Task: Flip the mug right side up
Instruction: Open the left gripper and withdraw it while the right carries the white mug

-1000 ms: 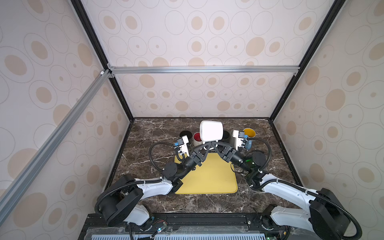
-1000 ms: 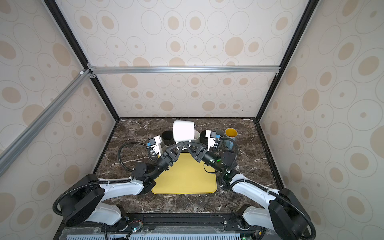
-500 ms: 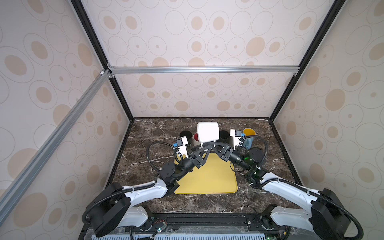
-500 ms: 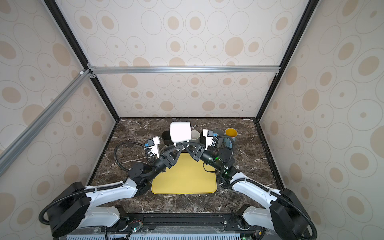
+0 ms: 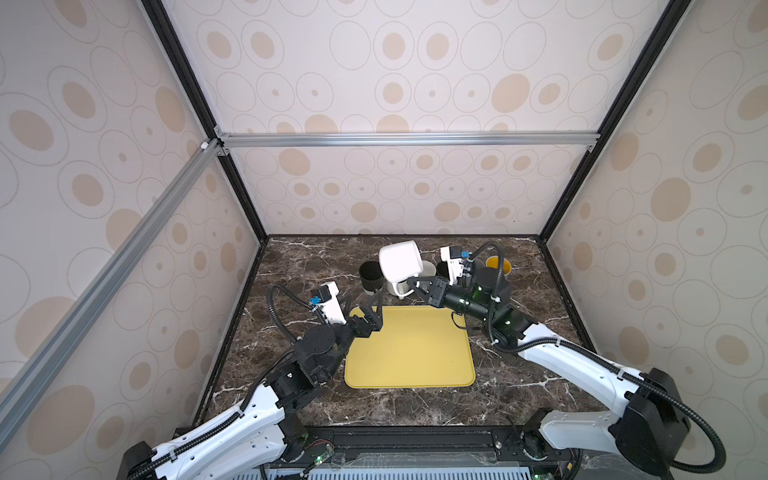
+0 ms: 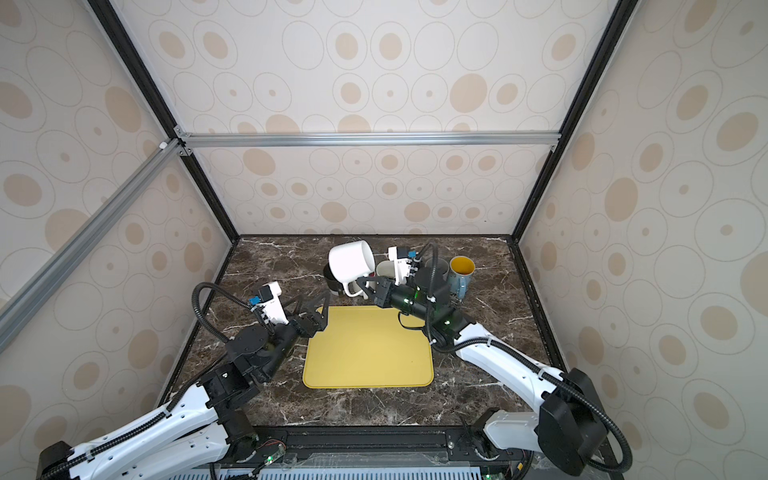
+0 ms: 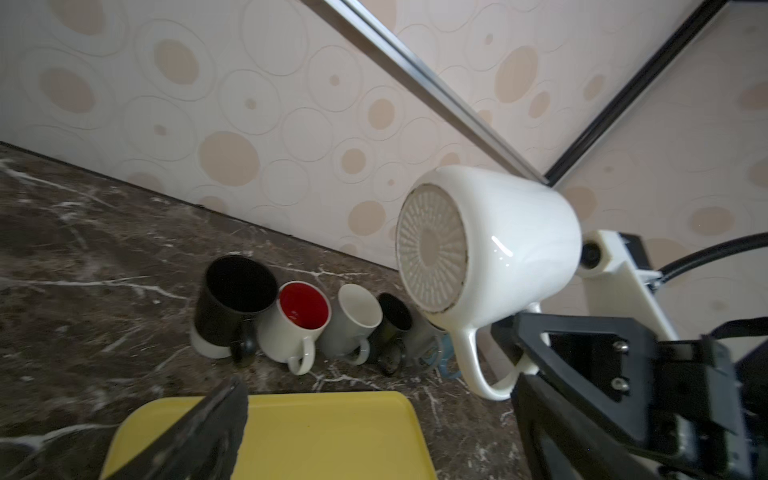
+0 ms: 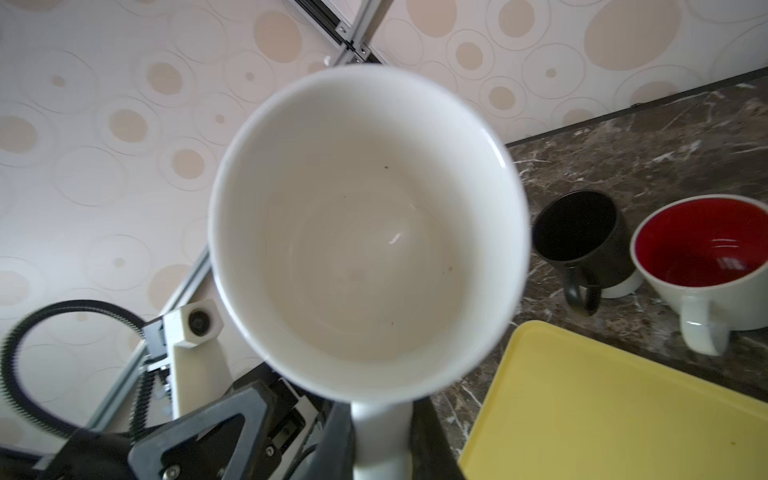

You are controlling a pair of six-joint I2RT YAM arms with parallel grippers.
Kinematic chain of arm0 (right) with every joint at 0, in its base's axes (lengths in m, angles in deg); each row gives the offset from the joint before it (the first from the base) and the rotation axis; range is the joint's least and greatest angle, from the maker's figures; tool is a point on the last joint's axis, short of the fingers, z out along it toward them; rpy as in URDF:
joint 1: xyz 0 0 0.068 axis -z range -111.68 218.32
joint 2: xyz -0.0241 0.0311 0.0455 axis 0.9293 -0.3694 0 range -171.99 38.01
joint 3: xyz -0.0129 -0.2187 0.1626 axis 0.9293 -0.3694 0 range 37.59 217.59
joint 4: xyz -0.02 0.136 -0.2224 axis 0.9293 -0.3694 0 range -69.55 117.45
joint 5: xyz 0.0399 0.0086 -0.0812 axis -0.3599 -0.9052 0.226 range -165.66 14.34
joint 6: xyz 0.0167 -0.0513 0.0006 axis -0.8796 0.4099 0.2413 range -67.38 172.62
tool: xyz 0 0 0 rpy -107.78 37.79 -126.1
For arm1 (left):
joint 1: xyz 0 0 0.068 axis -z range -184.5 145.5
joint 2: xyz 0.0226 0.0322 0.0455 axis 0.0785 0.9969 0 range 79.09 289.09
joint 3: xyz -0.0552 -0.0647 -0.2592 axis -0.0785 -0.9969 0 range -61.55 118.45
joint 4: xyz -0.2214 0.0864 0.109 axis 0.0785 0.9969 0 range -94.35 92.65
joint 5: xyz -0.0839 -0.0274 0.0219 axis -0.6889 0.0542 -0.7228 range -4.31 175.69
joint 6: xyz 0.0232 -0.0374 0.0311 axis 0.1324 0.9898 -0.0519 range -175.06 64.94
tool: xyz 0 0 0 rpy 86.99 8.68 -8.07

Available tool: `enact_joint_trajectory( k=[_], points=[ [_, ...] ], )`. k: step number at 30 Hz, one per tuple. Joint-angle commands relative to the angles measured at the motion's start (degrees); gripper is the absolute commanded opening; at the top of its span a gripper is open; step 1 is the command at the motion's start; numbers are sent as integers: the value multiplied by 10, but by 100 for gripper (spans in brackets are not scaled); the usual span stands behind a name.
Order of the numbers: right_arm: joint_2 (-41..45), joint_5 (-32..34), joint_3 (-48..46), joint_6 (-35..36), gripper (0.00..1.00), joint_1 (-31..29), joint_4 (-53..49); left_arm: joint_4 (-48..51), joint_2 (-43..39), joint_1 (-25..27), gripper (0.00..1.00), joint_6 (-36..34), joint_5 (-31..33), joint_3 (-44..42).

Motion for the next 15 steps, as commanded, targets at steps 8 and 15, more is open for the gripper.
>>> enact_joint_trajectory(
  k=[8,15],
  points=[
    [-120,246,244,143,0,-82,-280,308,-40,-15,100,54,168,68],
    [-218,332,356,197,0,-120,-331,294,-62,-25,100,29,120,59]
  ],
)
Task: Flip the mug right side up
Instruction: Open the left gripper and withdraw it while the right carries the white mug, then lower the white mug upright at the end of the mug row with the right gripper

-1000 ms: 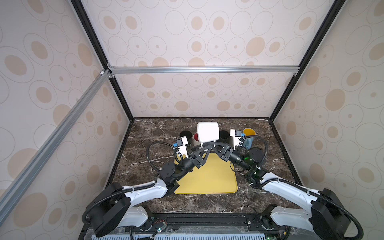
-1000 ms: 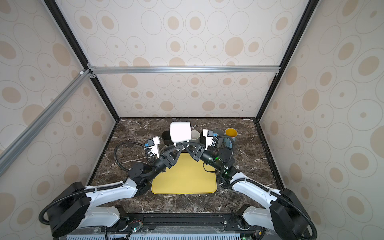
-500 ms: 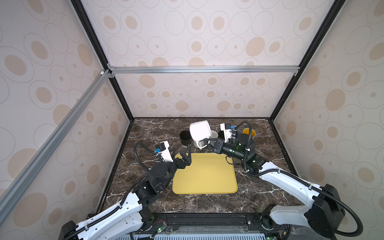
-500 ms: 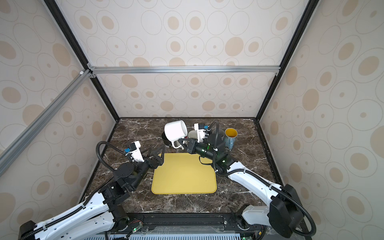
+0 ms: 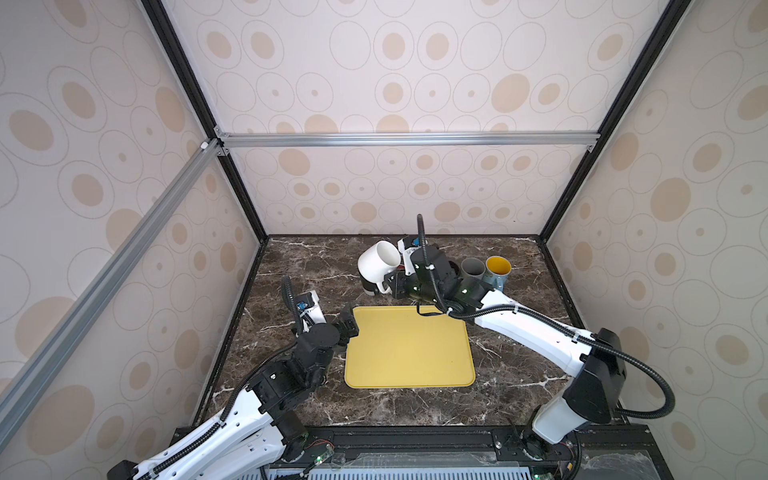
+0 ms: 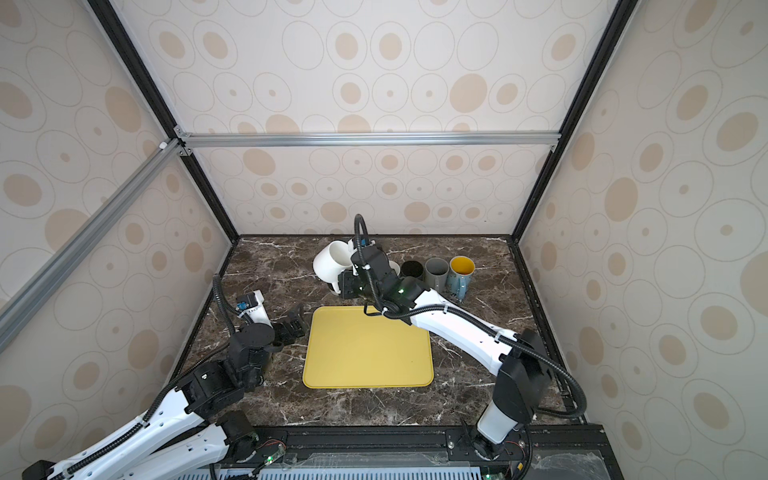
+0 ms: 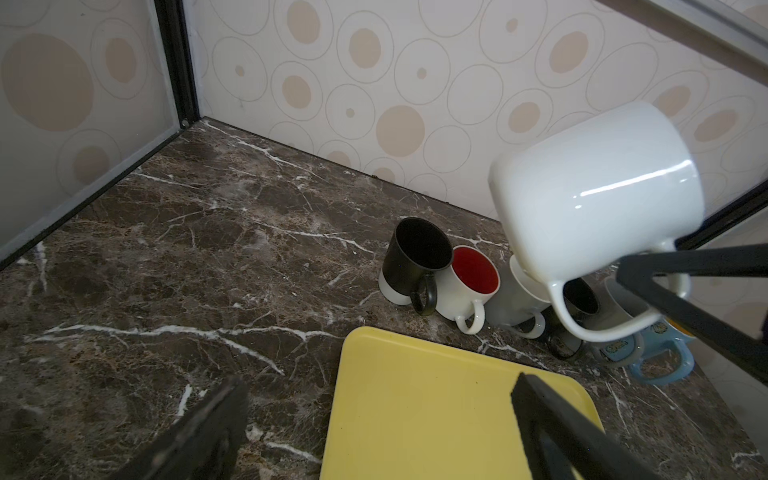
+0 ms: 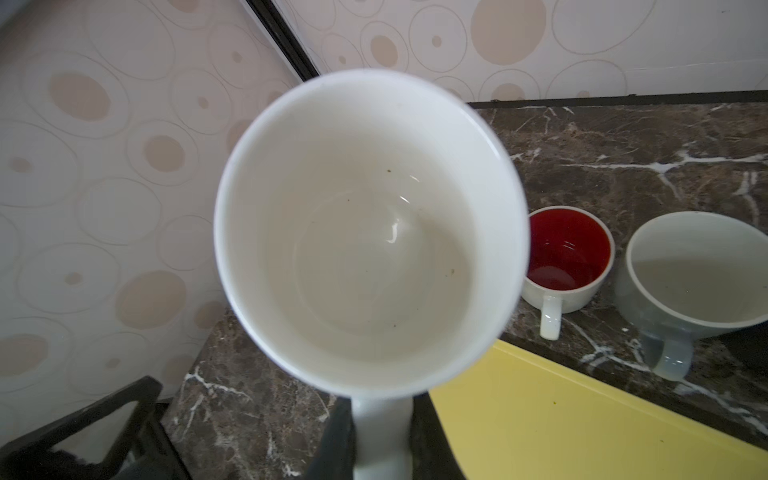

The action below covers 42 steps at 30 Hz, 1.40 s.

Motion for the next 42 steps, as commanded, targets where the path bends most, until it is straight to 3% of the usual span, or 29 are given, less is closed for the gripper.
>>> enact_joint_trajectory(
  k=[1,9,21,42],
  points=[
    [-25,72,65,49,0,-19,1,-6,-24,-6,100,-9,-25,2],
    [-108,104,121,63,0,-28,12,-33,-31,-7,100,0,-82,-32],
    [-201,69,179,72,0,-32,24,-43,-48,-8,99,13,-131,-61],
    [-374,59,357,91,0,-35,-27,-11,-100,-7,98,15,-140,-74]
  ],
)
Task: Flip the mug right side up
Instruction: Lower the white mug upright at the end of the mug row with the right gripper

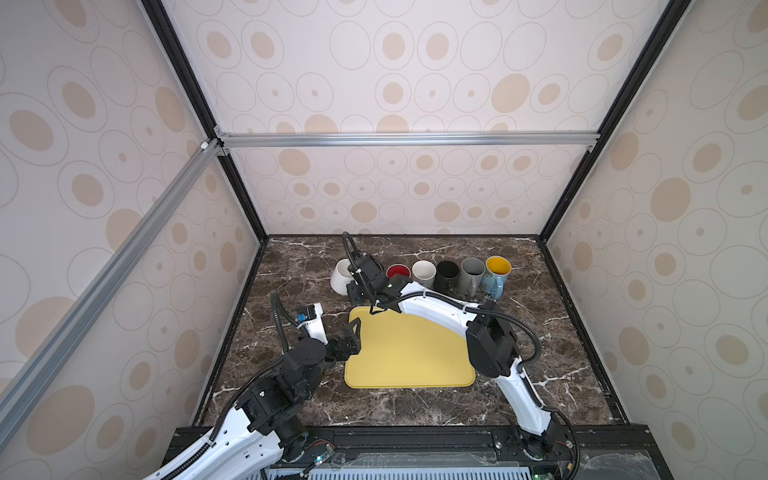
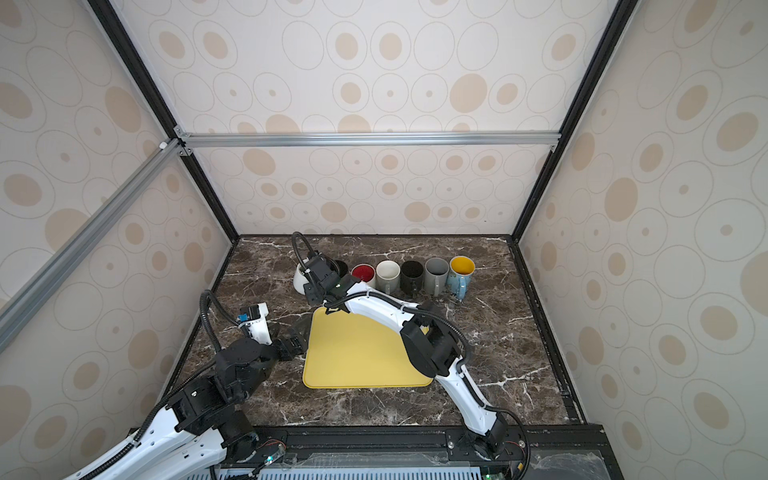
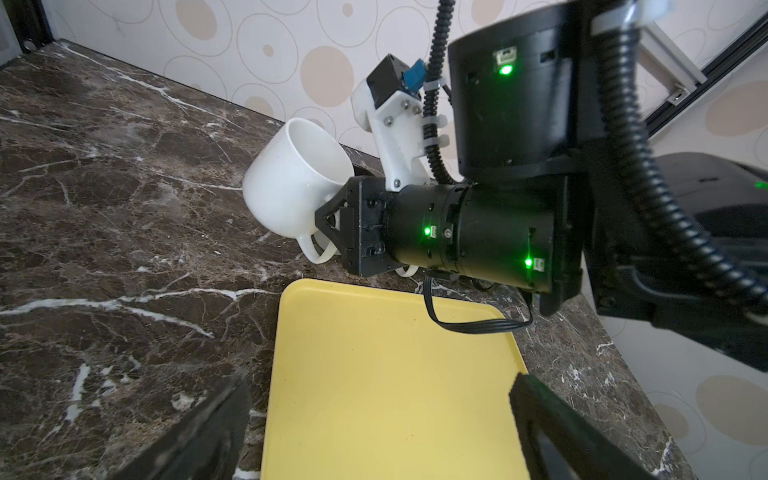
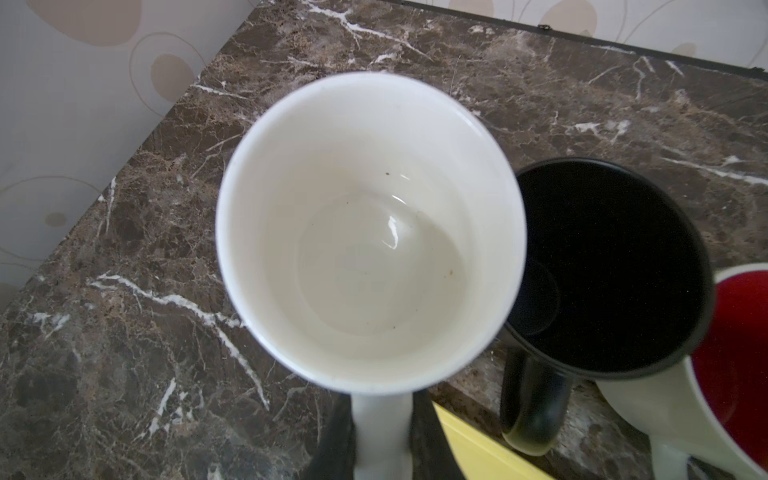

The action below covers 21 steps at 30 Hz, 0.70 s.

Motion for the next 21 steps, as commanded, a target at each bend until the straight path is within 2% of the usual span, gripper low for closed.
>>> enact_joint_trajectory(
  k=[1,11,21],
  points=[
    [-14,13,64,11,0,-3,14,9,-9,-4,98,11,6,0],
    [-80,78,142,10,0,-9,-29,5,-12,-4,98,14,3,-5],
    [-129,87,213,16,0,-13,-51,4,-11,-4,99,7,-2,-6]
  ],
)
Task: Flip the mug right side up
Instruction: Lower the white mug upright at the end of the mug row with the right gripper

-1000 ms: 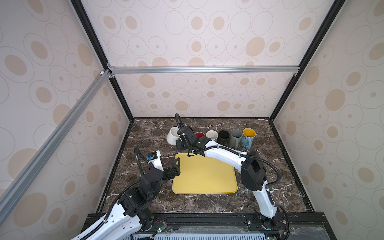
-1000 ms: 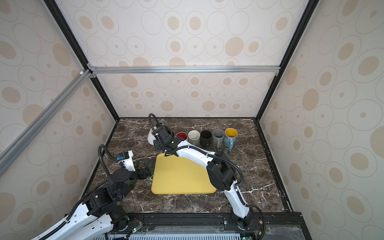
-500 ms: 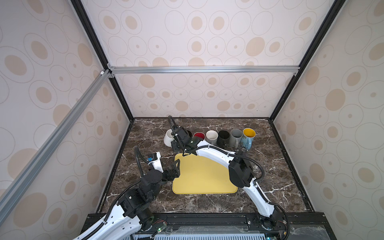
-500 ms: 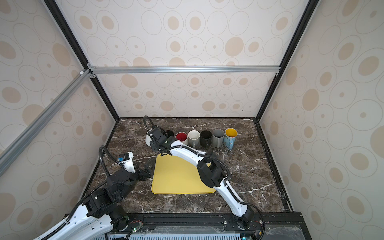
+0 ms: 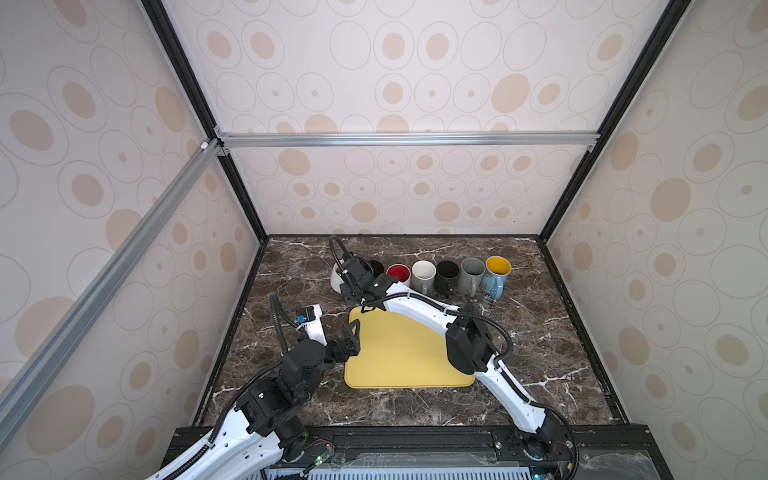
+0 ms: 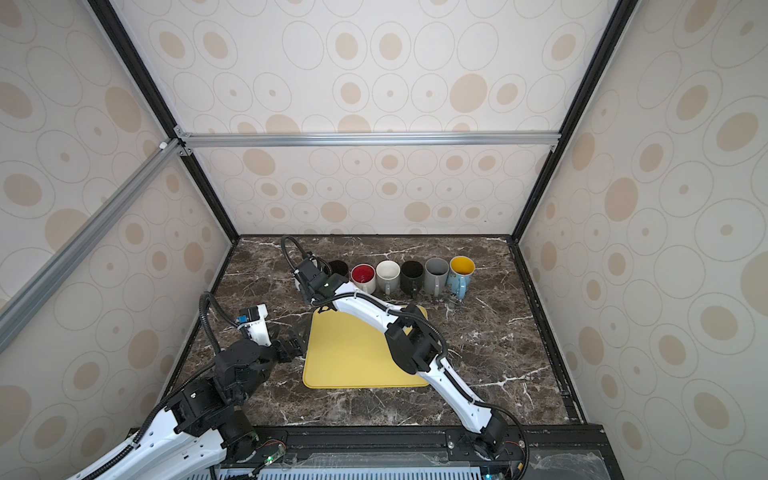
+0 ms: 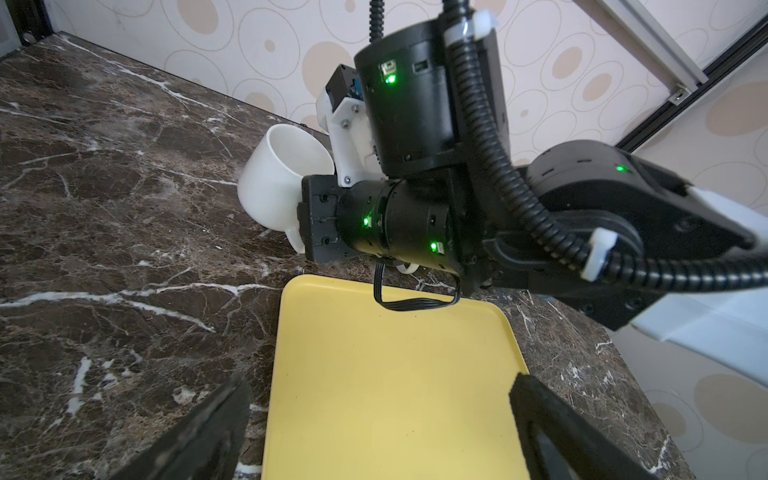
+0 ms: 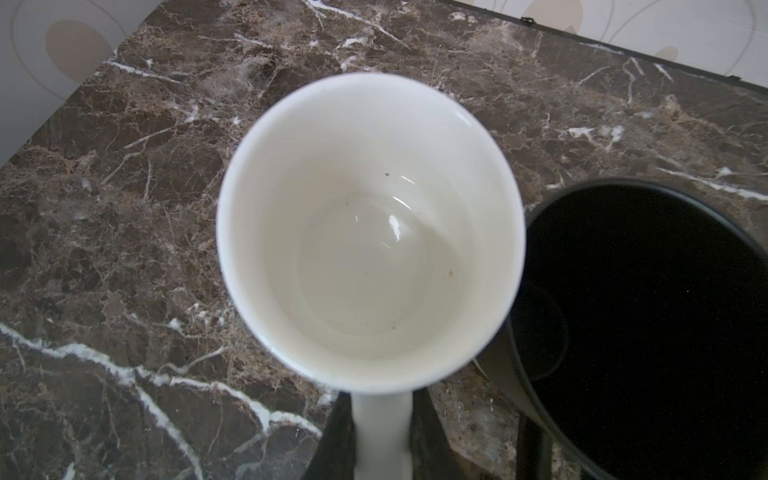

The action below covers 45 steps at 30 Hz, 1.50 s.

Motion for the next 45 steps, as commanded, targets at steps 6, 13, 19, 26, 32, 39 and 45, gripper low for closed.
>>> enact_joint_trajectory(
  k=[6,13,19,26,32,39,45],
  points=[
    [-36,34,78,10,0,-10,0,5,-13,-4,99,1,2,-5],
    [-39,55,75,17,0,-15,-3,15,-28,-4,99,-4,8,-6],
    [-49,66,79,14,0,-15,-16,19,-26,-4,99,-7,11,-7],
    [-53,72,77,10,0,-16,-18,19,-28,-4,99,-11,12,-4],
    [-53,69,75,5,10,-16,-21,23,-29,-4,99,-12,16,-4],
    [-45,69,62,1,23,-18,-18,21,-28,-4,99,-8,18,-7],
    [-39,64,59,-4,32,-18,-17,29,-30,-4,99,-8,16,-3]
  ],
)
